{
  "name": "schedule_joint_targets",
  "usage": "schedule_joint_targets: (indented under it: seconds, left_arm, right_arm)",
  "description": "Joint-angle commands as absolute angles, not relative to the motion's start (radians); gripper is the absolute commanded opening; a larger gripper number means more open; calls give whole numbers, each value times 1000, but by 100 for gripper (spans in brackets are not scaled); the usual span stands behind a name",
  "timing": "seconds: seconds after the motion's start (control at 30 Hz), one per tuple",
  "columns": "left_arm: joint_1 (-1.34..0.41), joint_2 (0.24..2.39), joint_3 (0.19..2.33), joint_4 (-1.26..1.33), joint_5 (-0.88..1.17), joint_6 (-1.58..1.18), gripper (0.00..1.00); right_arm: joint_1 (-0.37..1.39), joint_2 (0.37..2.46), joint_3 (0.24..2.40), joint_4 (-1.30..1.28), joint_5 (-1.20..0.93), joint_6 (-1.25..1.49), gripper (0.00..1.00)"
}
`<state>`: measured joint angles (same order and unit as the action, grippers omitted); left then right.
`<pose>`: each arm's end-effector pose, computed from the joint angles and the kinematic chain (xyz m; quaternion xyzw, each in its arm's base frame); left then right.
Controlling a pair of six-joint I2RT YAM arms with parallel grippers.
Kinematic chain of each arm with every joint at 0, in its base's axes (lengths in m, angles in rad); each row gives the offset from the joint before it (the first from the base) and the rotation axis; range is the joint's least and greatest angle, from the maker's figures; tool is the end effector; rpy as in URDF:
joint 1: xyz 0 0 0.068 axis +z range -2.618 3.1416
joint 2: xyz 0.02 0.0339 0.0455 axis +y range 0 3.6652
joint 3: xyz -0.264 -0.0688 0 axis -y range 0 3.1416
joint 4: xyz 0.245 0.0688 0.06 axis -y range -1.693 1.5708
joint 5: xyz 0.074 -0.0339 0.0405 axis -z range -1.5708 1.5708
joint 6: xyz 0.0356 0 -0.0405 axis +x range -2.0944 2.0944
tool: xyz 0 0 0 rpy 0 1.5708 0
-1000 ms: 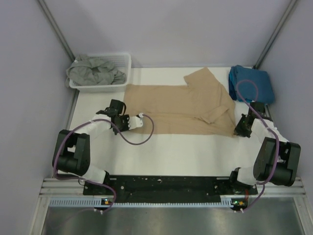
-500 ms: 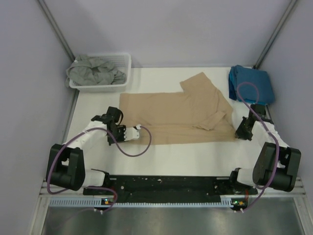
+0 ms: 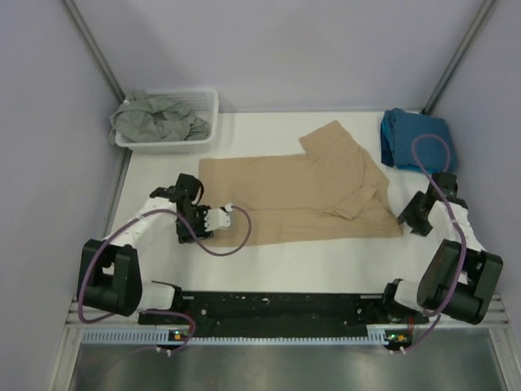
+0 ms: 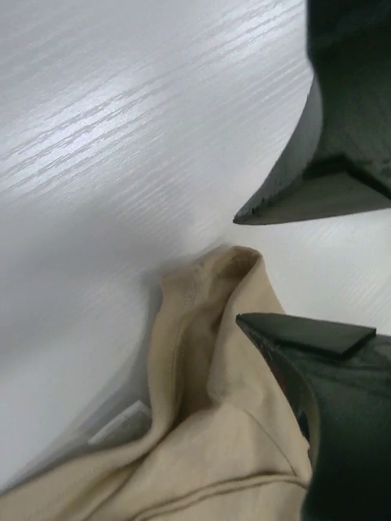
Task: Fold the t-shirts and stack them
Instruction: Fold the flattened tshirt in 1/3 of the way
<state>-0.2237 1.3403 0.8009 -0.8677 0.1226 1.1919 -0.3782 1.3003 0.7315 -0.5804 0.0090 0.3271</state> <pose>0.2121 -0.0527 0.1883 0.6506 0.7526 -0.0161 0.1006 0.2165 -0.0864 0.1865 0.3386 0.9174 -0.0097 0.2091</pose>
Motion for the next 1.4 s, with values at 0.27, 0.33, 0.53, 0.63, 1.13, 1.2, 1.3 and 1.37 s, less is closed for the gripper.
schedule_joint_targets:
  seconds: [0.27, 0.33, 0.53, 0.63, 1.13, 1.2, 1.3, 1.37]
  left_arm:
    - [-112, 1391, 1066, -832, 241, 928, 56]
    - [-112, 1396, 1066, -822, 248, 913, 56]
    - [-112, 1408, 1060, -830, 259, 911, 57]
    - [-112, 1408, 1048, -822, 255, 913, 56]
    - [-112, 1414, 1017, -810, 236, 917, 57]
    - [-112, 1417, 1016, -810, 227, 920, 56]
    - [-112, 1416, 1012, -807, 218, 925, 57]
    - [-112, 1417, 1012, -807, 219, 925, 56]
  right_arm:
    - [31, 1268, 930, -623, -39, 443, 61]
    - [52, 1314, 924, -617, -72, 478, 61]
    - [58, 1405, 887, -526, -175, 577, 57]
    - [60, 1456, 858, -465, -227, 623, 50]
    - [61, 1548, 848, -405, -258, 643, 10]
    - [61, 1540, 845, -405, -255, 641, 4]
    - [64, 1534, 850, -405, -256, 637, 0]
    - [78, 1532, 870, -413, -241, 626, 0]
